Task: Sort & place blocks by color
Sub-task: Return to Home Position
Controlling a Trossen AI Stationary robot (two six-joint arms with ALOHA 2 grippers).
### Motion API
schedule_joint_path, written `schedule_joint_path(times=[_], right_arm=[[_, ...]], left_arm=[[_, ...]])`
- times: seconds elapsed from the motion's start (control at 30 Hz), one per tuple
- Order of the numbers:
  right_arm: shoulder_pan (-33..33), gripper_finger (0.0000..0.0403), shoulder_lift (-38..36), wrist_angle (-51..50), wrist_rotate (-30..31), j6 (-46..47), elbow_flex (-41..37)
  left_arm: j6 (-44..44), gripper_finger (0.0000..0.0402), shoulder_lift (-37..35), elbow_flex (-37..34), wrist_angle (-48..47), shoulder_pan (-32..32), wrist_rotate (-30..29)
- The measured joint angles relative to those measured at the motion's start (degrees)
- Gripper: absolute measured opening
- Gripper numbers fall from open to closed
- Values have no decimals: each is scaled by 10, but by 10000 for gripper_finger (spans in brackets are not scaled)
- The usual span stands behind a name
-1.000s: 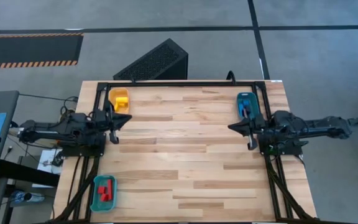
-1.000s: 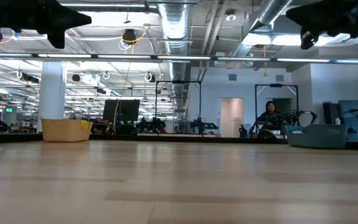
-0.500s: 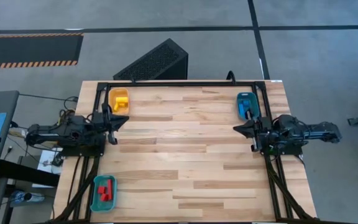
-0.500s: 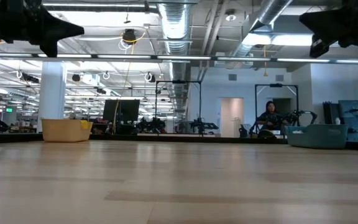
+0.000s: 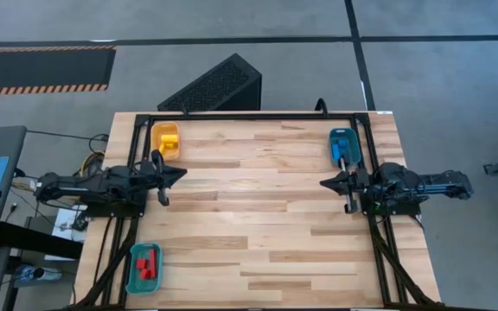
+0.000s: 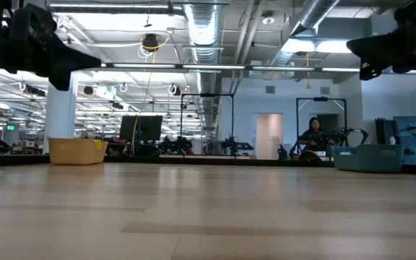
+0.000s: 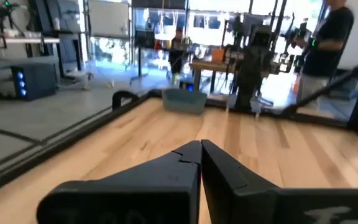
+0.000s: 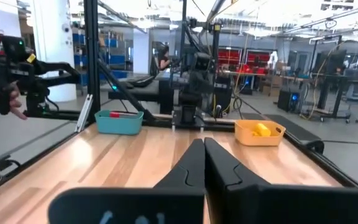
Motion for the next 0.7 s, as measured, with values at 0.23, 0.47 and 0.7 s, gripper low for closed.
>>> schedule_joint_path(times=[0.23, 0.47, 0.7], right_arm=[[0, 9, 0, 4, 0, -1, 0], [0, 10, 0, -14, 0, 1, -1], [0, 14, 17, -56, 52, 24, 0]], left_arm=[[5, 0, 6, -22, 71, 0, 10], [10, 0, 11, -22, 67, 0, 48], [-16, 0, 16, -23, 65, 1, 68]])
